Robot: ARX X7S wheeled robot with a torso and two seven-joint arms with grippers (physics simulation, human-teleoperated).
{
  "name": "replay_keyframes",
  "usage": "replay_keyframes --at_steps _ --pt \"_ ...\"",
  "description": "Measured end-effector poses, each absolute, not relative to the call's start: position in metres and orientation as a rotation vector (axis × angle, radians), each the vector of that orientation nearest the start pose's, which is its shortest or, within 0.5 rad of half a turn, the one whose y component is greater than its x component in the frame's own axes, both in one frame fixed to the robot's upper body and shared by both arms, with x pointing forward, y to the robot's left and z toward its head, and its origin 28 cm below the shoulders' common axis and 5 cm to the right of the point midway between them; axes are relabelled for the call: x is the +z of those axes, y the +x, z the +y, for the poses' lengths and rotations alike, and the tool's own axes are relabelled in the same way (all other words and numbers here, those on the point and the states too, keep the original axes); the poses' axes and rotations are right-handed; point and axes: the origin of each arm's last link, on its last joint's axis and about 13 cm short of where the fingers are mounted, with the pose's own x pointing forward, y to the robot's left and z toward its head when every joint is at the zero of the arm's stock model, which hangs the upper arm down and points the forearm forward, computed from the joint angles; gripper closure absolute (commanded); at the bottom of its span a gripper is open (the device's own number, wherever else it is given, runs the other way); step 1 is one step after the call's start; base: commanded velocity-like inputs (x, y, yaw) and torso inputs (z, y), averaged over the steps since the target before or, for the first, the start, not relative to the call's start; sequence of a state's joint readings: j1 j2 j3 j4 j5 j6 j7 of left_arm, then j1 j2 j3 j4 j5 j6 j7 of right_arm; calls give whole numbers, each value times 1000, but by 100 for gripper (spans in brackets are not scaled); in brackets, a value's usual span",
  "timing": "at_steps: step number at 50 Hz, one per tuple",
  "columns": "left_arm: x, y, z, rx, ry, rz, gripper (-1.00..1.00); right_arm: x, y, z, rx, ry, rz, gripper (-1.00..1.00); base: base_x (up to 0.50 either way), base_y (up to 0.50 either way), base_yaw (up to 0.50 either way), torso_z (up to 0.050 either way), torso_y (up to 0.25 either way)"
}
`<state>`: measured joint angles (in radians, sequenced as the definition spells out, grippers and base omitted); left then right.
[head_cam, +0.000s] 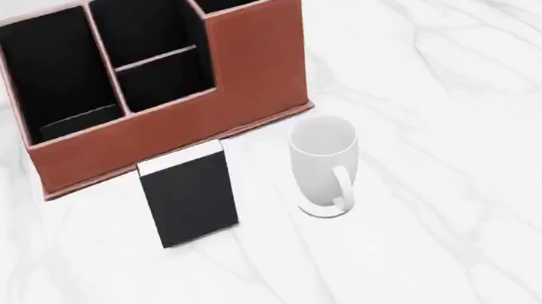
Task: Pick up the book and place it in the front compartment of the caddy.
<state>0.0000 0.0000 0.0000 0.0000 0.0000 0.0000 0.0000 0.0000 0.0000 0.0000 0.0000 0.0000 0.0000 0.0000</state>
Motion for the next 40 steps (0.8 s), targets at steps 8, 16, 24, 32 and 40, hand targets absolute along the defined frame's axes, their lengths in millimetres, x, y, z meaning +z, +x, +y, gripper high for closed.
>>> replay_keyframes --at_steps 8,16,24,32,40 --pt "13 210 205 -6 2 -1 -100 13 210 -96 1 14 1 -100 0 0 0 0 0" --pt "14 210 205 -6 3 1 -100 14 210 -97 -1 23 -3 -100 0 0 0 0 0" --pt "14 210 205 -2 4 1 -100 15 210 -97 -4 32 -8 -100 0 0 0 0 0" --pt "15 209 206 5 -1 -11 -100 16 209 -98 -15 46 -17 -100 322 0 0 0 0" --pt "19 212 208 54 1 -47 -100 20 212 -99 -43 48 -35 -100 500 0 0 0 0"
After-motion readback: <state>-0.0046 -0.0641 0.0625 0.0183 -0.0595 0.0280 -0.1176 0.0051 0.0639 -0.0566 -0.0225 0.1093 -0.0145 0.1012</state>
